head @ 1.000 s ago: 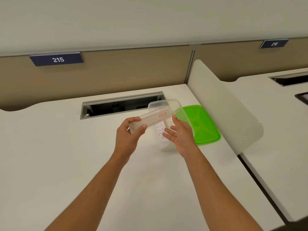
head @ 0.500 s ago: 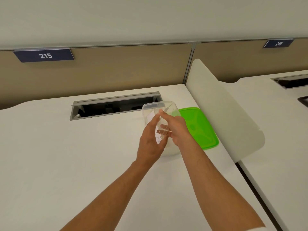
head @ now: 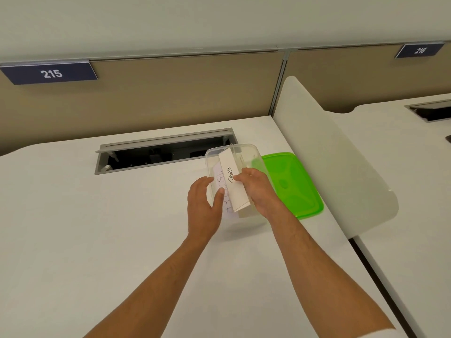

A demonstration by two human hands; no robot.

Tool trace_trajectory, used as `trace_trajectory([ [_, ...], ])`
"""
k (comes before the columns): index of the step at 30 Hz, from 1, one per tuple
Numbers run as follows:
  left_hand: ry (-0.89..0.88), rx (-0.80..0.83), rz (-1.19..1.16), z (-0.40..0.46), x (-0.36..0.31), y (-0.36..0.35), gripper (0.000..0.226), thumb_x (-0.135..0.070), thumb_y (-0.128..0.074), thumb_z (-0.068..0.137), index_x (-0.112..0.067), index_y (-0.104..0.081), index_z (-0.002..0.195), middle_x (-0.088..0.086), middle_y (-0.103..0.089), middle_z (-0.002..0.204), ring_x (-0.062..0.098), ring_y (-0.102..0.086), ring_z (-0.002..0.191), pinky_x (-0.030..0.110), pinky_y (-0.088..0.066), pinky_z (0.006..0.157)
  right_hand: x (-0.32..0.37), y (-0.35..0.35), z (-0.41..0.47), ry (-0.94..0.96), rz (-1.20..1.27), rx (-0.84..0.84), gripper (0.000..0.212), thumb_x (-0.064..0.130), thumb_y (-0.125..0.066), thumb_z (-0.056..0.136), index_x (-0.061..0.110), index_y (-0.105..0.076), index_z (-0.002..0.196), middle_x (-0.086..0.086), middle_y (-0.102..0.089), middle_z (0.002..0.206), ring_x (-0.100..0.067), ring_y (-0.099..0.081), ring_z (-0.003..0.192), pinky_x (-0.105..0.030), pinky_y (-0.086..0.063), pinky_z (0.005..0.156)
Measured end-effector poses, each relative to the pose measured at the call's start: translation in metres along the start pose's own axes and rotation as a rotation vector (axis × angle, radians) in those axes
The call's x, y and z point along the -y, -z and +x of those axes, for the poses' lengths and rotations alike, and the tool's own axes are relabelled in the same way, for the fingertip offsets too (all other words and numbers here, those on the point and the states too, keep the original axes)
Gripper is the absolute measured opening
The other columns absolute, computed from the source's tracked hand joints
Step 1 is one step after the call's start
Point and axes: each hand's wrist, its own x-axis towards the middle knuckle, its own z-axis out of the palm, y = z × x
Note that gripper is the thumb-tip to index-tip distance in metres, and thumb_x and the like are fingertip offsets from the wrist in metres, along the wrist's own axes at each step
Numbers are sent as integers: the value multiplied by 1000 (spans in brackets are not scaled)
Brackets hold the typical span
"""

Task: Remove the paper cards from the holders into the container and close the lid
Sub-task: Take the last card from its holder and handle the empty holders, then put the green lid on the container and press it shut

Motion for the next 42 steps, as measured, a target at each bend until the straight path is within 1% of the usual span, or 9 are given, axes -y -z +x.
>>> trace_trajectory([
  [7, 230, 85, -43, 13, 16, -5, 46, -28, -62, 94, -21, -47, 137, -1, -56, 135, 10, -55, 102, 4, -39, 63, -12, -8, 2, 50, -251, -33, 57, 26, -63, 89, 12, -45, 141, -8, -60, 128, -24, -59, 114, -43, -46, 101],
  [10, 241, 82, -40, 15, 19, -4, 45, -30, -63, 93, -22, -49, 136, -3, -59, 130, 9, -57, 97, 4, -39, 60, -14, -11, 3, 69, -371, -31, 55, 27, -61, 90, 11, -47, 140, -8, -61, 127, -25, -58, 114, -44, -46, 100],
  [14, 226, 67, -39, 15, 19, -4, 44, -29, -64, 92, -22, -51, 134, -6, -61, 121, 4, -58, 90, 4, -38, 63, -16, -19, 2, 137, -588, 13, 32, 27, -59, 91, 8, -58, 116, -2, -60, 108, -24, -58, 102, -32, -47, 79],
  [18, 223, 64, -27, 14, 19, -4, 44, -32, -64, 92, -25, -52, 133, -11, -60, 112, -5, -57, 86, 5, -38, 63, -21, -23, 3, 180, -743, 16, 26, 28, -59, 92, 7, -58, 108, -9, -62, 112, -26, -57, 103, -28, -40, 74],
  [23, 218, 62, -17, 13, 21, -3, 45, -35, -64, 92, -27, -51, 134, -11, -59, 108, -3, -58, 85, 5, -38, 61, -24, -23, 4, 206, -840, -3, 35, 34, -60, 93, 6, -58, 114, -11, -61, 116, -27, -53, 111, -31, -42, 82],
  [28, 214, 60, -8, 12, 21, -3, 44, -34, -63, 93, -27, -50, 135, -10, -58, 107, -3, -57, 84, 3, -38, 55, -17, -15, -2, 316, -613, -199, 47, 34, -66, 90, 6, -60, 127, -10, -63, 126, -25, -57, 119, -35, -47, 98],
  [32, 231, 75, -22, 12, 20, -3, 45, -35, -63, 93, -26, -49, 135, -9, -57, 110, -1, -57, 85, 7, -41, 62, -9, 16, -7, 417, -336, -489, 24, 20, -70, 86, 6, -70, 105, -6, -72, 102, -19, -66, 92, -32, -52, 82],
  [36, 238, 71, -45, 11, 20, -3, 45, -33, -62, 93, -26, -49, 136, -5, -58, 112, 4, -58, 87, 20, -52, 68, -16, 61, -7, 430, -226, -732, 14, 13, -67, 85, 7, -69, 97, -8, -71, 94, -24, -65, 86, -36, -51, 80],
  [42, 265, 67, -73, 8, 17, -5, 45, -31, -60, 94, -26, -48, 137, 1, -59, 118, 16, -60, 98, 44, -60, 81, -58, 117, 3, 124, -446, -815, 42, 20, -71, 83, 3, -59, 120, -21, -60, 120, -37, -54, 112, -43, -44, 93],
])
